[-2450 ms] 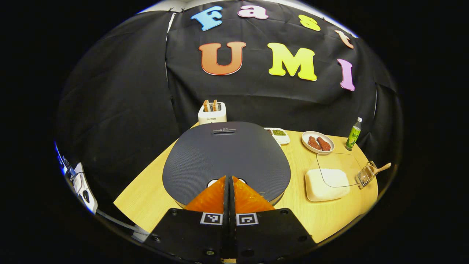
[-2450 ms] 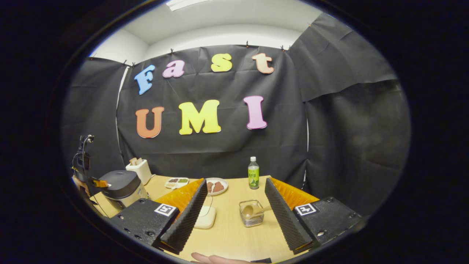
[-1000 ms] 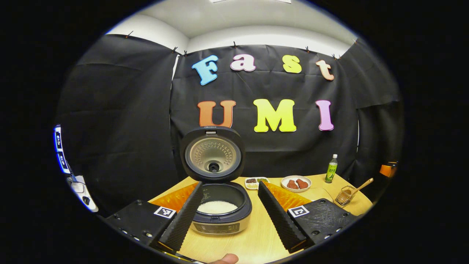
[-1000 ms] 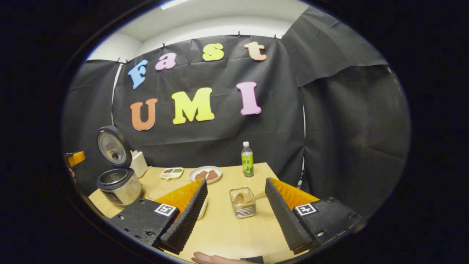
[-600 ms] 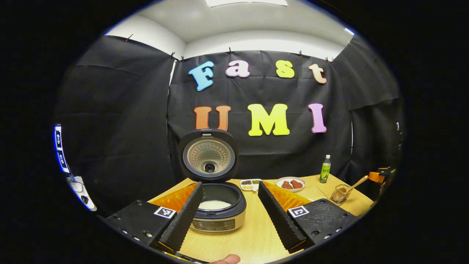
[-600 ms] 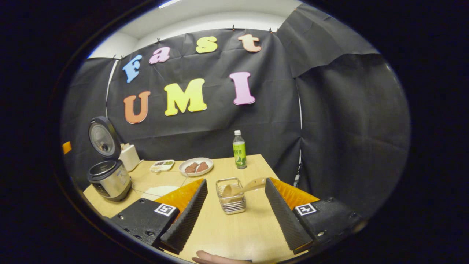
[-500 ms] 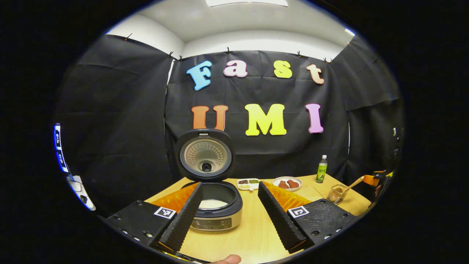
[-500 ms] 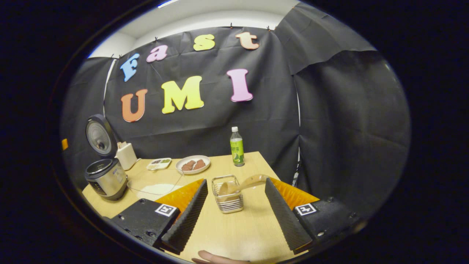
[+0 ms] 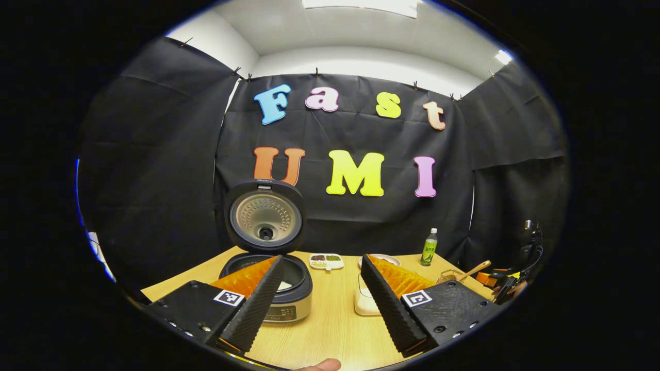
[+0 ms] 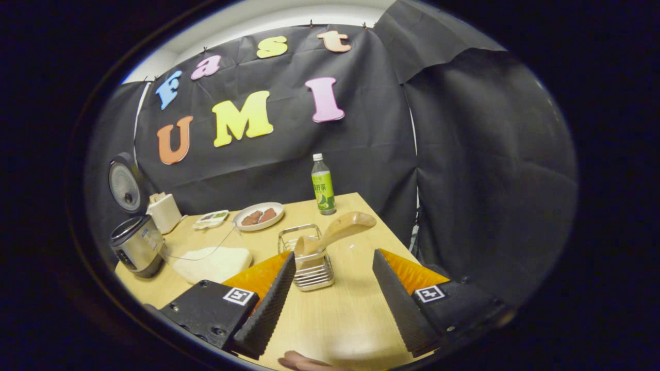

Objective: Close the left gripper, press the button to open the rice cooker; take a wooden spoon from the chopstick holder with the right hand, scoop a spoonful of rice and pour it into the rice cooker, then put the wooden spoon back into the chopstick holder.

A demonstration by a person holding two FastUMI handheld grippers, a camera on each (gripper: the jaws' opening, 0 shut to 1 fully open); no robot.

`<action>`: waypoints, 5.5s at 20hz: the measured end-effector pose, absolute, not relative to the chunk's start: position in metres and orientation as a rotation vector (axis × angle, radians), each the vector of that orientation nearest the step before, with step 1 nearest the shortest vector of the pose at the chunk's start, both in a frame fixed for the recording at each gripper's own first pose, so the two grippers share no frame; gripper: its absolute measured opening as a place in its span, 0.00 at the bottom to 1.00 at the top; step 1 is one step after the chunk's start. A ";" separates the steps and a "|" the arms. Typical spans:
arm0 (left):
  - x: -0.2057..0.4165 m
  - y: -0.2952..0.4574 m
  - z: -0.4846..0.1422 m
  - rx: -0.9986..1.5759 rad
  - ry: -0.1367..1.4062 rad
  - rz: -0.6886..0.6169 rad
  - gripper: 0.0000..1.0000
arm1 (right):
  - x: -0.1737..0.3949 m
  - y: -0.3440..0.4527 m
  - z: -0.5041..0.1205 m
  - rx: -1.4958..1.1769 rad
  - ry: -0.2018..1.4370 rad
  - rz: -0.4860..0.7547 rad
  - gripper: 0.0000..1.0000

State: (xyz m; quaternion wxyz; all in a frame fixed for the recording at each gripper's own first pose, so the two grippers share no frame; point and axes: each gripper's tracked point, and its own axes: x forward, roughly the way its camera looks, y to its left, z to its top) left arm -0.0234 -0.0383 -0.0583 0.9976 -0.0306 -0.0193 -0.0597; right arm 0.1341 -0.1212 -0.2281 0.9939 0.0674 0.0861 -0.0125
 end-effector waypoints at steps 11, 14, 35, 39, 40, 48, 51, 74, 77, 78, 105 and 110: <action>-0.014 -0.037 -0.072 0.005 0.000 -0.130 0.95 | 0.200 -0.092 -0.229 0.167 0.136 0.045 0.63; -0.019 -0.033 -0.071 0.000 -0.007 -0.134 0.95 | 0.213 -0.083 -0.227 0.156 0.141 0.050 0.41; -0.035 0.019 -0.100 -0.003 0.008 -0.090 0.96 | 0.223 -0.070 -0.178 0.087 0.113 0.046 0.12; -0.039 0.025 -0.104 -0.014 0.006 -0.091 0.95 | 0.213 -0.067 -0.145 0.020 0.059 0.029 0.13; -0.040 0.028 -0.105 -0.015 0.008 -0.087 0.95 | 0.209 -0.062 -0.137 0.002 0.043 0.033 0.12; -0.046 0.053 -0.107 -0.009 0.009 -0.050 0.96 | 0.197 0.016 -0.099 -0.037 0.018 0.131 0.12; -0.052 0.058 -0.106 -0.015 0.002 -0.052 0.96 | 0.194 0.059 -0.091 -0.039 0.013 0.186 0.10; -0.041 0.107 -0.151 -0.054 0.078 0.005 0.96 | 0.267 0.139 -0.210 -0.279 0.117 0.025 0.08; -0.045 0.108 -0.150 -0.057 0.071 0.003 0.95 | 0.265 0.160 -0.227 -0.238 0.153 0.085 0.08; -0.045 0.109 -0.148 -0.053 0.066 0.003 0.96 | 0.263 0.168 -0.231 -0.210 0.167 0.112 0.08; -0.047 0.102 -0.140 -0.002 0.044 -0.001 0.96 | 0.236 0.162 -0.235 1.039 0.534 0.297 0.08; -0.050 0.104 -0.141 -0.021 0.046 -0.007 0.96 | 0.231 0.150 -0.215 1.193 0.462 0.301 0.08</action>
